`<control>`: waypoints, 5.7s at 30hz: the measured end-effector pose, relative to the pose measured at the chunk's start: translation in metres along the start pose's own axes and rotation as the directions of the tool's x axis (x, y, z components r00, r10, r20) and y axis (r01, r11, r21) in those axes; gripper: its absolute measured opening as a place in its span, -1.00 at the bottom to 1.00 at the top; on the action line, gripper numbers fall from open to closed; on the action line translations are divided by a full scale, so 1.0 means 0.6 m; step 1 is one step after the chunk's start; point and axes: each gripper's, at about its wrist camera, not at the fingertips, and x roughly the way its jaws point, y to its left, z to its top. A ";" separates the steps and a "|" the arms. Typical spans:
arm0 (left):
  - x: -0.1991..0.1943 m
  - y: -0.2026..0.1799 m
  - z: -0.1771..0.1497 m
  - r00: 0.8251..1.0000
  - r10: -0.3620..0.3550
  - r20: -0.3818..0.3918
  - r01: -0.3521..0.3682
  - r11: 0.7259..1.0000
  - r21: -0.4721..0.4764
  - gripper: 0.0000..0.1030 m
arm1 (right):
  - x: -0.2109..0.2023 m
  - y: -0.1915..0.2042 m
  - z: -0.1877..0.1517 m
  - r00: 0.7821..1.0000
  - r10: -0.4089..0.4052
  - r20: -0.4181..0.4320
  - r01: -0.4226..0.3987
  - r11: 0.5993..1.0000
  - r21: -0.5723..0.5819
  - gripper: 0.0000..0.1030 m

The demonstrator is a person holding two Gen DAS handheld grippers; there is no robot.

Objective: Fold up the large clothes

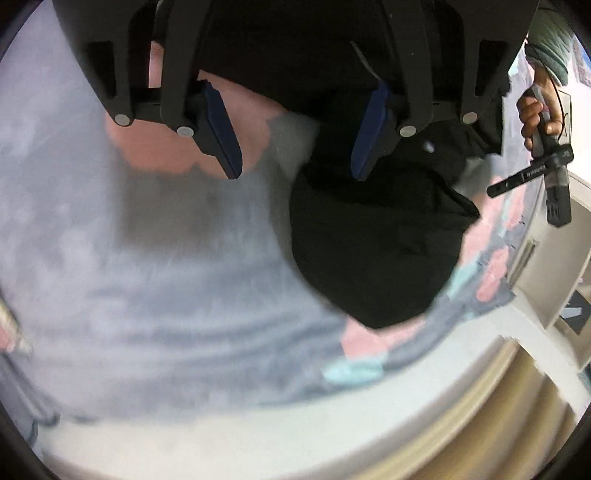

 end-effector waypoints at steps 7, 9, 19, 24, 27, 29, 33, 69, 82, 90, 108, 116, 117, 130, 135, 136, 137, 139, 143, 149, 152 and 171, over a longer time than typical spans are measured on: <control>0.020 -0.119 0.095 0.994 -0.085 0.067 0.080 0.994 0.081 0.22 | 0.088 0.095 0.068 0.999 0.025 -0.038 -0.029 0.995 -0.095 0.26; 0.083 -0.125 0.090 0.999 -0.050 -0.002 0.050 0.997 0.064 0.22 | 0.144 0.095 0.048 0.994 0.001 -0.112 -0.013 0.994 -0.111 0.26; 0.168 -0.096 0.036 0.995 0.038 -0.090 -0.033 0.998 0.051 0.18 | 0.199 0.087 -0.005 0.978 -0.035 -0.204 -0.003 0.983 -0.181 0.23; 0.040 -0.136 0.058 0.990 -0.098 0.101 0.089 0.992 0.090 0.16 | 0.097 0.145 0.074 0.997 0.070 0.020 -0.063 0.973 -0.224 0.23; 0.031 -0.157 0.082 0.984 -0.074 0.159 0.060 0.994 0.089 0.19 | 0.122 0.195 0.120 0.996 0.088 0.033 -0.076 0.958 -0.275 0.23; 0.064 -0.148 0.093 0.992 -0.006 0.129 -0.001 0.998 0.057 0.19 | 0.187 0.219 0.137 1.000 0.025 -0.016 -0.029 0.951 -0.308 0.17; 0.162 -0.080 0.080 0.998 0.069 -0.012 -0.070 0.996 -0.063 0.19 | 0.311 0.194 0.116 0.980 -0.081 -0.185 0.020 0.951 -0.309 0.03; 0.089 -0.056 0.156 0.990 -0.136 -0.048 0.139 0.987 0.078 0.51 | 0.180 0.025 0.129 0.966 0.119 -0.230 -0.158 0.975 -0.158 0.42; 0.271 -0.081 0.210 0.937 -0.196 -0.289 0.223 0.973 0.063 0.47 | 0.332 0.054 0.155 0.927 0.117 -0.357 -0.180 0.972 -0.148 -0.07; 0.137 -0.121 0.159 0.974 -0.176 -0.142 0.204 0.955 0.215 -0.57 | 0.152 0.128 0.105 0.977 0.111 -0.183 -0.172 0.915 -0.366 -0.66; -0.286 -0.197 -0.234 0.990 -0.134 -0.045 0.141 0.931 0.335 -0.58 | -0.248 0.309 -0.309 0.998 0.044 -0.035 -0.056 0.845 -0.532 -0.67; -0.225 -0.111 -0.467 0.942 -0.083 -0.326 0.124 0.987 0.105 -0.56 | -0.197 0.244 -0.498 0.954 -0.001 -0.299 -0.087 0.956 -0.279 -0.39; -0.229 -0.099 -0.486 0.937 -0.082 -0.339 0.116 0.990 0.081 -0.56 | -0.199 0.232 -0.503 0.950 0.010 -0.313 -0.090 0.966 -0.241 -0.38; -0.352 -0.171 -0.285 0.973 -0.230 0.012 0.228 0.970 0.086 0.09 | -0.288 0.297 -0.313 0.996 0.079 -0.048 -0.086 0.985 -0.150 0.14; -0.247 -0.158 -0.244 0.967 -0.247 -0.065 0.247 0.969 -0.005 0.09 | -0.174 0.327 -0.328 0.989 -0.014 -0.148 -0.009 0.988 -0.155 0.15; -0.217 -0.154 -0.255 0.963 -0.248 -0.105 0.247 0.969 -0.023 0.09 | -0.141 0.320 -0.347 0.981 -0.041 -0.188 0.010 0.986 -0.166 0.15; -0.189 -0.147 -0.263 0.958 -0.248 -0.146 0.246 0.969 -0.036 0.09 | -0.108 0.308 -0.370 0.971 -0.069 -0.229 0.030 0.985 -0.170 0.15; -0.132 -0.132 -0.300 0.945 -0.228 -0.233 0.222 0.974 -0.055 0.09 | -0.058 0.281 -0.402 0.949 -0.097 -0.300 0.050 0.986 -0.161 0.15; -0.062 -0.119 -0.368 0.936 -0.174 -0.305 0.156 0.984 -0.082 0.08 | -0.006 0.238 -0.458 0.950 -0.079 -0.303 0.041 0.991 -0.128 0.15; -0.101 -0.136 -0.366 0.955 -0.159 -0.251 0.155 0.987 -0.034 0.08 | -0.043 0.251 -0.448 0.952 -0.060 -0.301 0.025 0.992 -0.121 0.18; -0.156 -0.149 -0.373 0.958 -0.180 -0.222 0.183 0.983 -0.007 0.09 | -0.110 0.271 -0.448 0.968 0.009 -0.252 -0.044 0.990 -0.131 0.19; -0.167 -0.116 -0.468 0.951 -0.136 -0.277 0.108 0.988 -0.111 0.11 | -0.116 0.274 -0.531 0.941 -0.075 -0.331 0.039 0.993 -0.115 0.20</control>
